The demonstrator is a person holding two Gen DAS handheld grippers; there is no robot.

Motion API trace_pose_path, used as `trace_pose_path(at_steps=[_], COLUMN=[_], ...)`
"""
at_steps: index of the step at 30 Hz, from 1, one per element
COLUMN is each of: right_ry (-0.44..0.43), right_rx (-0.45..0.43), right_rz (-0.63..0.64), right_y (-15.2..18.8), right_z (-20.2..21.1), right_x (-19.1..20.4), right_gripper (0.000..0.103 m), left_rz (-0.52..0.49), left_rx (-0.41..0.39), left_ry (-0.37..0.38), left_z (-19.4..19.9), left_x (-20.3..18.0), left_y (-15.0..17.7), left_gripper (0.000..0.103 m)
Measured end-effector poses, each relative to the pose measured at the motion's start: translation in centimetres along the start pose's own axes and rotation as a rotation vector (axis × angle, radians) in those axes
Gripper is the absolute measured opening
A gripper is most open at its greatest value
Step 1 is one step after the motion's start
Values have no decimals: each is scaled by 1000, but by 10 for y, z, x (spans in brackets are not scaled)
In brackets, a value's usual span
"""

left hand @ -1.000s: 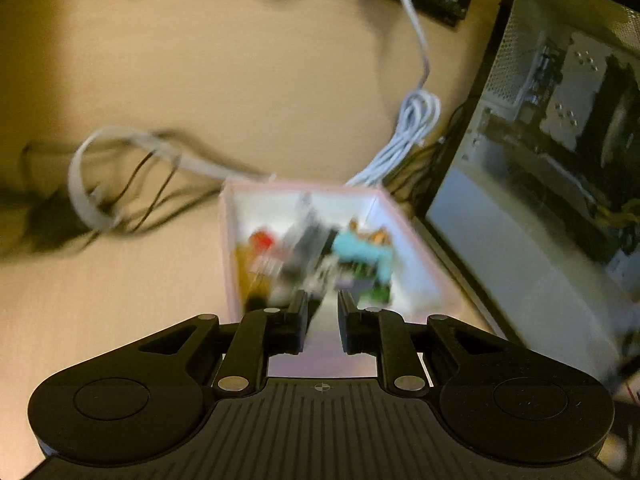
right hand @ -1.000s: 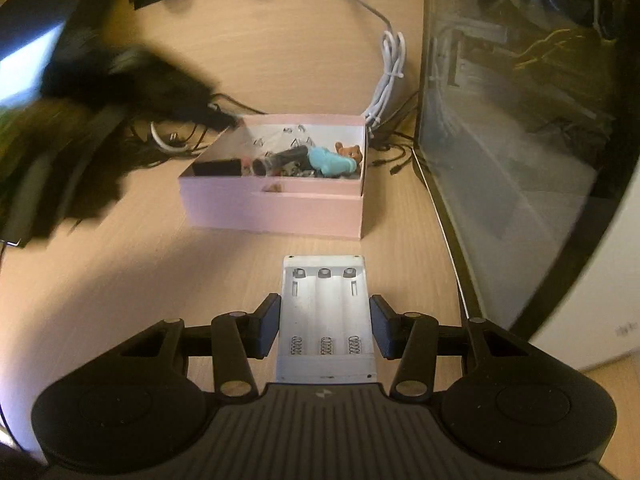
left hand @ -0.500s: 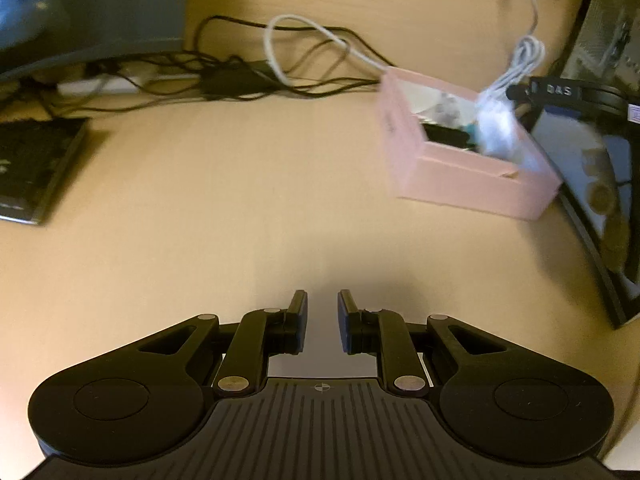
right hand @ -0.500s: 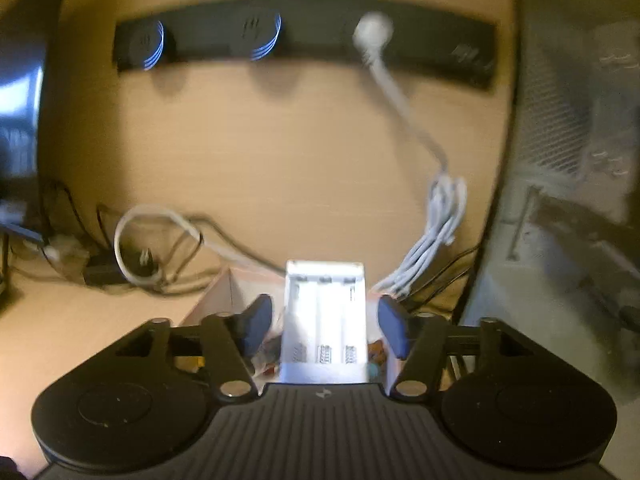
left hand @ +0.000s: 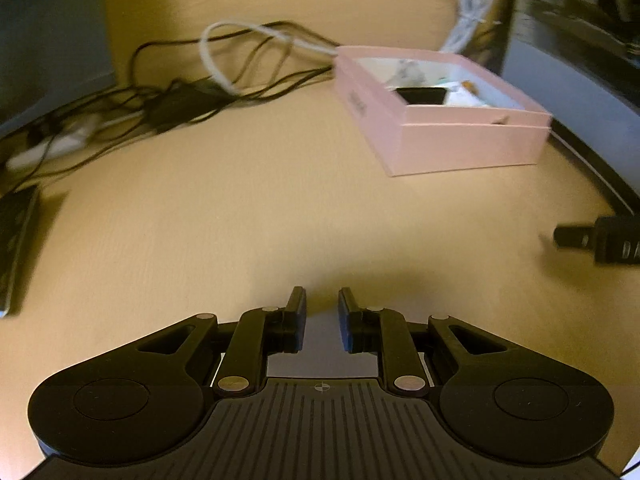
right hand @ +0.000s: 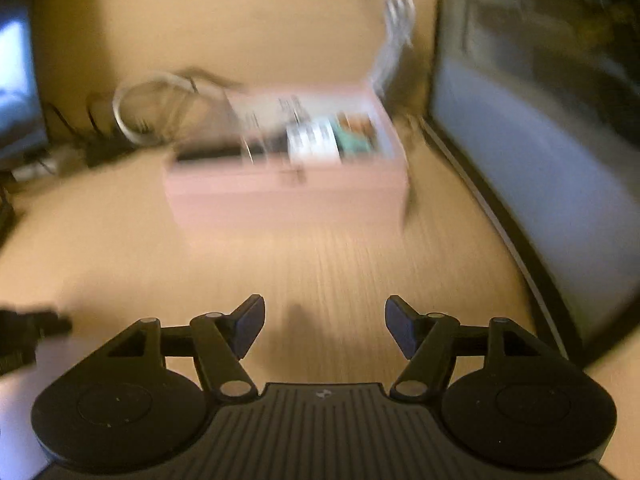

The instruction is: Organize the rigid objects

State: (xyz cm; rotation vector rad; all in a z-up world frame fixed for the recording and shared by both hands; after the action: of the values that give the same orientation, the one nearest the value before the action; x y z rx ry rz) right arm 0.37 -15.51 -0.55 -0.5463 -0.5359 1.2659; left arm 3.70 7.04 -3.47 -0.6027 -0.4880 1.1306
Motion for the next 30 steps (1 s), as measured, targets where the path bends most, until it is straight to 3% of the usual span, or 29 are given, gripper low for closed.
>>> trace_pose_path(at_steps=[6,10,13,16,21,30], right_ry=[60,78,105,95,-33,-59], right_rx=[12,-30,-73,-100,-89,-125], right_rz=[43,70,91,74,77,69], right_y=[19,16,10,-1,-10,-15], right_z=[-1,-7,-16,-24,-37,-42], right_x=[3,-2,-9,-15,-17,-14], right_gripper=[68,86,103,103,103,103], left_rz=[-7,86,55,30,50,82], left_rx=[-62,-80,-116,-134,-151,-175], left_ry=[86,35,-43,-49,-85,-123], left_z=[-15,-20,-19,-22,-28,-33], left_x=[-31,-36,-47,-59,-72,-79], left_y=[-16,-20,-17,-21,-27,-32], left_gripper=[22,22,24,24,31,31])
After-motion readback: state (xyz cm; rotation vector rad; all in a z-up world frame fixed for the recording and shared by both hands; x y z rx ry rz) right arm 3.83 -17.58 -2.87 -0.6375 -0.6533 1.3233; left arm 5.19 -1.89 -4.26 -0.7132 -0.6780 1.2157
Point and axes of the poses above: each gripper's, at about its wrist camera, not at the fingertips, and z roughly against the way its jaws point, x to its left, y to its underside, the point moved 8 cm from there along -z, roughly the way its jaws point, and after that the axes turned 6 degrees about -z, right-handed, at the moved point
